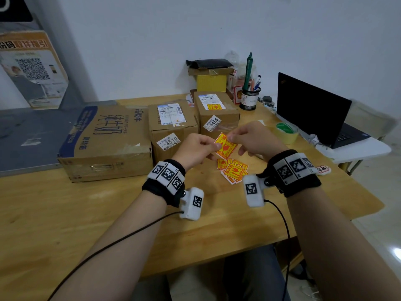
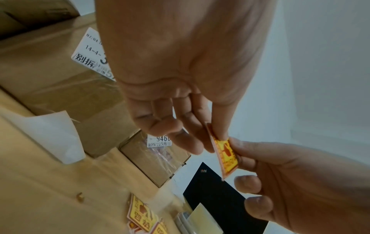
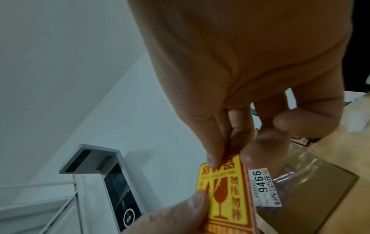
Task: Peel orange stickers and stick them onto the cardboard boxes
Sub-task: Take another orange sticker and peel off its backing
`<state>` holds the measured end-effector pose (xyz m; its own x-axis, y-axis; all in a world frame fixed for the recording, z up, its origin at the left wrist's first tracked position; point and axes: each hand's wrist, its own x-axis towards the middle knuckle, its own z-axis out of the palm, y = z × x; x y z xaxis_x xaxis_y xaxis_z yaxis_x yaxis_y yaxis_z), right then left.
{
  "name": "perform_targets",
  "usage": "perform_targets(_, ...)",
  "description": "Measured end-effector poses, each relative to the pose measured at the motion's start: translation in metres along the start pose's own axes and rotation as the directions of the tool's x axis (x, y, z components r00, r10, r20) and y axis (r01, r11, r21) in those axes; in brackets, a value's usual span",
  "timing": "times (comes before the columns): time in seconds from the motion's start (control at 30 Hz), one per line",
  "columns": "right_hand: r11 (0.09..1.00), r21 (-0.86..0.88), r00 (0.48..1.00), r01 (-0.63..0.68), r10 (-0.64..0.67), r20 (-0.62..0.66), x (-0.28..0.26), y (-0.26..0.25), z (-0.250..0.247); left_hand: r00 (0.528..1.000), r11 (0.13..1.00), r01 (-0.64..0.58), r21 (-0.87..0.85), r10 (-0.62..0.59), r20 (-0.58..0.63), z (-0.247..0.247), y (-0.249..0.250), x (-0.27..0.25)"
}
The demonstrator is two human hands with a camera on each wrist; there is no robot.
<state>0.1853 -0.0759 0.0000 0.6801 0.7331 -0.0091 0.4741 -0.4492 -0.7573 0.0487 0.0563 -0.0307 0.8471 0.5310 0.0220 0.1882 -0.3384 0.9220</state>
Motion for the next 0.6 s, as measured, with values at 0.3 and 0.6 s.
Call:
perform_targets(0.3,0.99,0.138,0.999,-0.041,0.039,0.017,-0.0045,0.004,0.004,0.993,0.985,0.002,-0.175,-0.023,-0.117,-0.0051,-0.0015,0.0048)
perform_targets(0.6,0.936,0.349,0.999,-0.039,0.035,0.019,-0.0065,0.0045,0.0043,0.996,0.984,-0.006,-0.175,-0.01,-0.092,-0.0013,-0.0034,0.0057)
